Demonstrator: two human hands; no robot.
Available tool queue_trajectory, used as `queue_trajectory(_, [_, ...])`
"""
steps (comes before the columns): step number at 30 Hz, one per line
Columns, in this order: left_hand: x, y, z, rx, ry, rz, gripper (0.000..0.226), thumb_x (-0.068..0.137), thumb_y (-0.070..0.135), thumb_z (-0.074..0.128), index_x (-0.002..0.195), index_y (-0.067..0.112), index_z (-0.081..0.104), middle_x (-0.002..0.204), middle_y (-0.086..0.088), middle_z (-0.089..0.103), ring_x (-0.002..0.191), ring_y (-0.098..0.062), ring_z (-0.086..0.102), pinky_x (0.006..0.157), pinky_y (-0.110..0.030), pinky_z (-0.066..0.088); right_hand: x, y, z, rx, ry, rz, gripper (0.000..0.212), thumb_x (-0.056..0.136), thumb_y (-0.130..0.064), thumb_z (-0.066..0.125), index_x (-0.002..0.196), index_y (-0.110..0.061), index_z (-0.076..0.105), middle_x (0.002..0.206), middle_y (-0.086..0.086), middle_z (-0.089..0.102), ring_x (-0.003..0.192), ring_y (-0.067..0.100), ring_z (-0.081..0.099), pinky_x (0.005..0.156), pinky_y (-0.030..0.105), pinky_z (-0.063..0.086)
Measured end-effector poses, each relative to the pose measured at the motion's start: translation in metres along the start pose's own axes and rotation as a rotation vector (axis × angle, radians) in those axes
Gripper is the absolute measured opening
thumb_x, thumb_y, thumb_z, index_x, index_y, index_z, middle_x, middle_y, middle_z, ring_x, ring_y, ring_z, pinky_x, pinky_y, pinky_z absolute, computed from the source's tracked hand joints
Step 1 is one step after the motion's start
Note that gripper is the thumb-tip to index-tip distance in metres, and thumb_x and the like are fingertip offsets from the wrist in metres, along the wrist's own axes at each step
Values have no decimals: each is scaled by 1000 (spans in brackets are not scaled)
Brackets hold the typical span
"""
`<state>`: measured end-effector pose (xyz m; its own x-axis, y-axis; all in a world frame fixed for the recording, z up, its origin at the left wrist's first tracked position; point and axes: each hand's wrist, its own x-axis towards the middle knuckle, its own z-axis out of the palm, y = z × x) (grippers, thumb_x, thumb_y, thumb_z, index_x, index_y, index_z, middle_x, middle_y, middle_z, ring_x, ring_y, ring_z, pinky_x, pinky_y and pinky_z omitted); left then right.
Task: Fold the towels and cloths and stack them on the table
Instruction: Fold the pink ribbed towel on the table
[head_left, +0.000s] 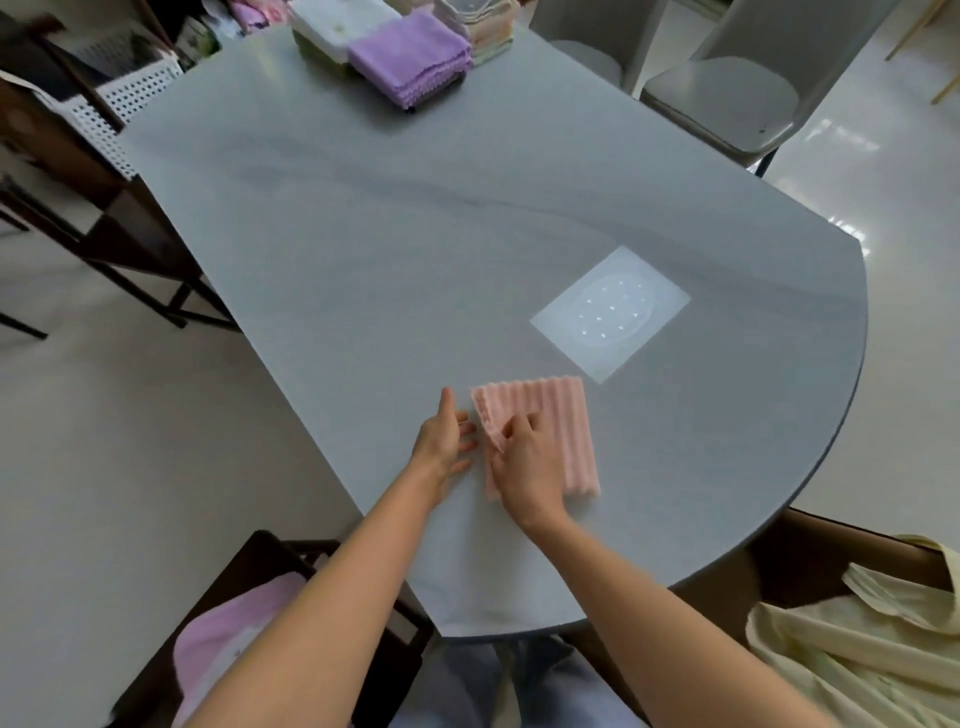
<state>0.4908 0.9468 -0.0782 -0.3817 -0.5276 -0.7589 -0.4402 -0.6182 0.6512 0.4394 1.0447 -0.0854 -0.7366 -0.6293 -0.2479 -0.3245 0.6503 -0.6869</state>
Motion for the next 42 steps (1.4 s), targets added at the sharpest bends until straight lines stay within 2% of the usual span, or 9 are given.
queue_trajectory(5, [8, -8, -5, 158, 15, 87, 41, 98, 46, 39, 77, 18, 60, 80, -4, 64, 74, -19, 59, 70, -31, 48, -3, -3, 7, -30, -103, -113, 17, 93, -21, 55, 85, -6, 57, 101, 7, 51, 78, 16, 49, 66, 24, 33])
queue_trajectory(8, [13, -20, -2, 354, 61, 176, 33, 97, 28, 47, 66, 16, 52, 63, -1, 50, 63, -17, 45, 59, -29, 35, 1, 3, -14, -36, 108, -89, 15, 92, -10, 52, 98, -1, 63, 105, 9, 59, 92, 22, 54, 79, 34, 43])
queue_trajectory(10, [13, -23, 2, 449, 80, 214, 24, 94, 25, 51, 74, 13, 56, 70, -8, 58, 69, -20, 50, 60, -30, 36, 11, 20, -28, -124, 253, 59, 30, 89, -15, 54, 116, -2, 56, 115, 13, 58, 105, 32, 53, 89, 39, 41])
queue_trajectory(14, [10, -22, 14, 582, 96, 237, 31, 92, 26, 55, 116, 7, 61, 113, -11, 65, 105, -29, 60, 85, -33, 47, 29, 48, -41, 237, -6, 462, 49, 83, -26, 67, 123, -5, 46, 117, 13, 61, 105, 29, 59, 90, 41, 49])
queue_trajectory(20, [11, -21, 16, 296, 47, 190, 75, 72, 70, 64, 118, 11, 57, 115, -5, 66, 101, -19, 64, 90, -39, 53, 20, 45, -60, 698, -310, 319, 30, 85, 1, 63, 114, -5, 63, 108, 12, 70, 102, 27, 66, 88, 37, 54])
queue_trajectory(24, [-7, -8, 13, 99, -212, 330, 55, 72, 57, 70, 111, 17, 67, 110, 1, 71, 103, -12, 66, 89, -32, 54, 3, 43, -88, 772, -411, 165, 38, 83, 3, 66, 117, -13, 62, 111, 4, 70, 104, 18, 66, 86, 31, 54])
queue_trajectory(32, [-44, 38, 14, 111, -195, 563, 24, 76, 18, 79, 96, 6, 72, 94, 0, 74, 88, -10, 69, 72, -18, 52, -8, 21, -139, 499, -104, -164, 42, 80, -2, 72, 116, -15, 53, 105, 1, 68, 97, 10, 67, 84, 21, 52])
queue_trajectory(36, [-56, 60, 13, 95, -221, 519, 28, 83, 31, 72, 100, 9, 71, 100, -3, 74, 95, -16, 70, 78, -26, 55, -6, 2, -149, 525, -106, -134, 50, 81, -22, 76, 125, -21, 53, 105, 0, 69, 100, 9, 65, 88, 23, 51])
queue_trajectory(42, [-66, 76, 35, 90, -297, 179, 56, 78, 60, 66, 104, 10, 68, 99, -6, 73, 89, -18, 69, 76, -30, 54, 8, -22, -156, 632, 52, 80, 13, 90, -22, 62, 90, -10, 69, 86, -2, 69, 79, 9, 62, 69, 19, 50])
